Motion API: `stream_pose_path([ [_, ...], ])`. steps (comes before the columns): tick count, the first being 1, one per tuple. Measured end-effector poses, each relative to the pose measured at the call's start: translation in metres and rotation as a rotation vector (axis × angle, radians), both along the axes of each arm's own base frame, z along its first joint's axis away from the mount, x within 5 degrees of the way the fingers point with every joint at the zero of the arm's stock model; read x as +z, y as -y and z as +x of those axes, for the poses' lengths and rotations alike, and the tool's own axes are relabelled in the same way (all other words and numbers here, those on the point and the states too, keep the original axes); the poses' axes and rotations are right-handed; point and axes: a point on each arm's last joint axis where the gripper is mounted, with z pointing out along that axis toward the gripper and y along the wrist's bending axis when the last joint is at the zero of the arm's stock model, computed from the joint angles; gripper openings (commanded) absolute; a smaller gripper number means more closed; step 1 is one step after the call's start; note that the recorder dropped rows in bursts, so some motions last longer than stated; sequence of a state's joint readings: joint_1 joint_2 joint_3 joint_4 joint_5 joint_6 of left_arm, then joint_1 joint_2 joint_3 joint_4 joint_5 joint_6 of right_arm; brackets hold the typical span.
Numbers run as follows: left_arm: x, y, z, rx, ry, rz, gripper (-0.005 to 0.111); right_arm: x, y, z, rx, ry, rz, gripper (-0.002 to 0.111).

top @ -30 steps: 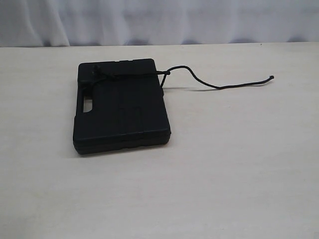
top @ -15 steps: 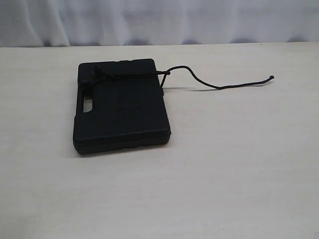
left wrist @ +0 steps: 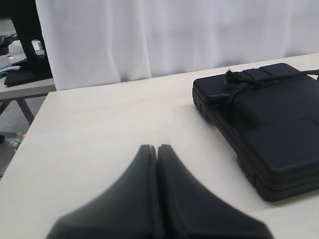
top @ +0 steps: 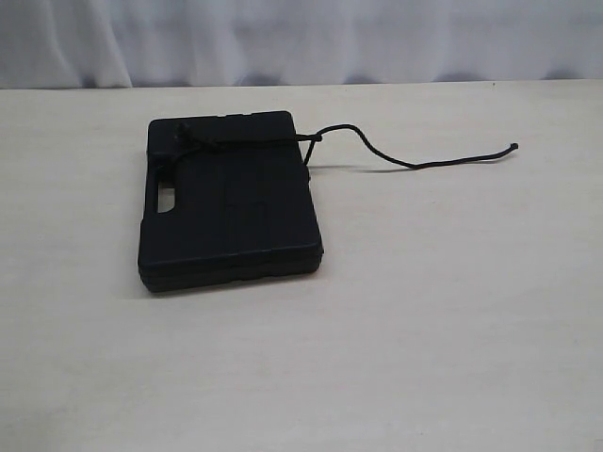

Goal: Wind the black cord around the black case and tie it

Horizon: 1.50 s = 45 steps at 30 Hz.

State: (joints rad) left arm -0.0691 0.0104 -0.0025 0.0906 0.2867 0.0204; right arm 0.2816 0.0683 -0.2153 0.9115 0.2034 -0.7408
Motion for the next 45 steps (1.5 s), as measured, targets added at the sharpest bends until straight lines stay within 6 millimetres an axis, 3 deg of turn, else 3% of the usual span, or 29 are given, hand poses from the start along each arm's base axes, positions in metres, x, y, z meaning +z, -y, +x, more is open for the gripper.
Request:
stream_pose_path([
  [5, 0.0, 0.0, 0.0, 0.0, 0.0, 0.0, 0.0, -0.017, 0.006, 0.004, -0.081, 0.014, 0.012, 0.004],
  [11, 0.0, 0.0, 0.0, 0.0, 0.0, 0.0, 0.0, -0.052, 0.014, 0.011, -0.186, 0.016, -0.012, 0.004],
  [19, 0.0, 0.0, 0.0, 0.0, 0.0, 0.0, 0.0, -0.055, 0.016, 0.012, -0.26, 0.044, -0.172, 0.004],
  [27, 0.0, 0.0, 0.0, 0.0, 0.0, 0.0, 0.0, -0.067, 0.021, 0.013, -0.338, -0.065, -0.29, 0.004],
  [37, 0.0, 0.0, 0.0, 0.0, 0.0, 0.0, 0.0, -0.086, 0.026, 0.011, -0.371, -0.279, -0.342, 0.004],
  [45, 0.0, 0.0, 0.0, 0.0, 0.0, 0.0, 0.0, -0.087, 0.026, 0.011, -0.373, -0.285, -0.343, 0.004],
])
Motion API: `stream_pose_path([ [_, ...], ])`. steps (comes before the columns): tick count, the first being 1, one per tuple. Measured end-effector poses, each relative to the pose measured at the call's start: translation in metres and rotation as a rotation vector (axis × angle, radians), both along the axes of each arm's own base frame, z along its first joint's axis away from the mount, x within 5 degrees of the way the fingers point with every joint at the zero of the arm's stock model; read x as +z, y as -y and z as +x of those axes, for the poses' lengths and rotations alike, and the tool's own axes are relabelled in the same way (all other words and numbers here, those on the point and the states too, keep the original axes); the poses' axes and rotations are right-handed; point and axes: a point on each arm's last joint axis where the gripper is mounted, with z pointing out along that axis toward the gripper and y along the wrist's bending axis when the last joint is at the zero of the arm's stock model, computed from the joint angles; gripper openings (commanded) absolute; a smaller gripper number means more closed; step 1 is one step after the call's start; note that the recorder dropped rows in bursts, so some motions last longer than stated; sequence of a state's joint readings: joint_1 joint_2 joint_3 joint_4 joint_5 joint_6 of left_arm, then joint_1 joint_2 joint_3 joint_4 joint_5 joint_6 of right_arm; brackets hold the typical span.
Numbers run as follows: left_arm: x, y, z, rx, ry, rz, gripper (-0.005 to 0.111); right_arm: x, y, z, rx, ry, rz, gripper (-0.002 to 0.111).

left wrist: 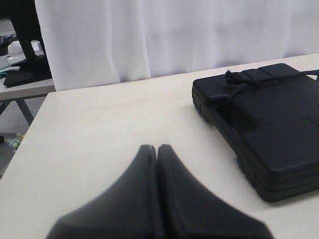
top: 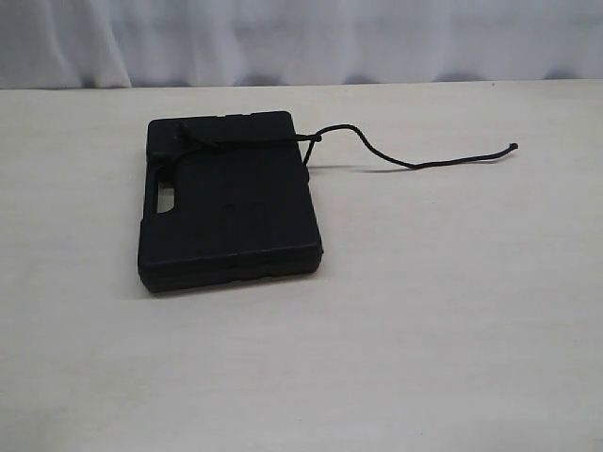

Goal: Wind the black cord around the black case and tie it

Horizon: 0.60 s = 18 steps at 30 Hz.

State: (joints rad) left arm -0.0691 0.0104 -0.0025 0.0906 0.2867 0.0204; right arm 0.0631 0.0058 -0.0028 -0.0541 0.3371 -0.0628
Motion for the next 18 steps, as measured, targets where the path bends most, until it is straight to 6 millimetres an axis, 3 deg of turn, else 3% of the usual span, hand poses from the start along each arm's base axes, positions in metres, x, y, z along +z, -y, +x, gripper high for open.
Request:
stream_pose_path([
  [18, 0.0, 0.0, 0.0, 0.0, 0.0, 0.0, 0.0, 0.0, 0.0, 0.0, 0.007, 0.001, -0.025, 0.004],
])
